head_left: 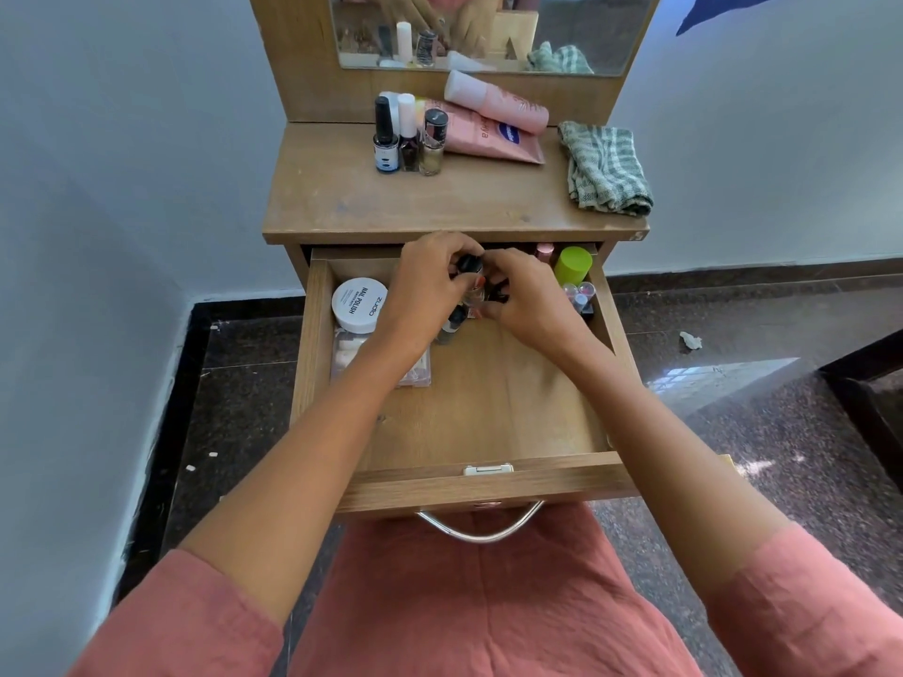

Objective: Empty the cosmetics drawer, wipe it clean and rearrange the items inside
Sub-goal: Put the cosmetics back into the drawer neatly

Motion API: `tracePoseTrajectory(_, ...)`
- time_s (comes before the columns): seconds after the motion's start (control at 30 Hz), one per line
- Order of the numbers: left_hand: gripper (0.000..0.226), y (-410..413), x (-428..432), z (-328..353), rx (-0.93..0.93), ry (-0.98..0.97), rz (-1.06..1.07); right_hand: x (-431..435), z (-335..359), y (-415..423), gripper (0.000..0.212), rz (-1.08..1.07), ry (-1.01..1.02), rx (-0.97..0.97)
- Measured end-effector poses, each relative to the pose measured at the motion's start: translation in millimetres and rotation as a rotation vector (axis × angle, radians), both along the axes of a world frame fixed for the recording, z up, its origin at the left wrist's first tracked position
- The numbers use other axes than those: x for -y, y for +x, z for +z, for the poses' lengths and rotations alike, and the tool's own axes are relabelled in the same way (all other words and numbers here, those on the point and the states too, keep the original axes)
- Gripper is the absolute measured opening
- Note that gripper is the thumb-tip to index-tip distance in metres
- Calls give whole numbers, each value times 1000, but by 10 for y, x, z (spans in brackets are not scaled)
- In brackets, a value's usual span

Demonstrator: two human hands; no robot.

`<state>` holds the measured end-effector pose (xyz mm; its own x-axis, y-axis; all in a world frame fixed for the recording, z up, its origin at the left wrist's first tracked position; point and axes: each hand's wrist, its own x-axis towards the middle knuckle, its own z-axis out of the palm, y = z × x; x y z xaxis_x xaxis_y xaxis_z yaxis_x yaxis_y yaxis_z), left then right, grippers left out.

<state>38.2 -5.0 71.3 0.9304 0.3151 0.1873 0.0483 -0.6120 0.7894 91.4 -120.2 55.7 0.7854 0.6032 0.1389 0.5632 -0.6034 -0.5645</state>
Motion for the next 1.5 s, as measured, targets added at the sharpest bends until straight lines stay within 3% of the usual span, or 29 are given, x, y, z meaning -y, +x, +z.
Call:
tracePoseTrajectory(0.13, 27, -27, 14, -52, -34, -42, -46, 3, -24, -22, 26, -52, 58, -51)
tracePoseTrajectory(0.3, 30, -59, -85, -171, -69, -177, -3, 18, -98, -55, 35, -99, 43, -118)
tracePoseTrajectory(0.7, 39, -99, -90, -477, -256, 217, -35, -77, -264, -34, 35, -107, -78, -183)
tracePoseTrajectory(1.5, 44, -114, -145, -505, -225, 164, -12, -147, -312, -86, 36, -106, -98, -155)
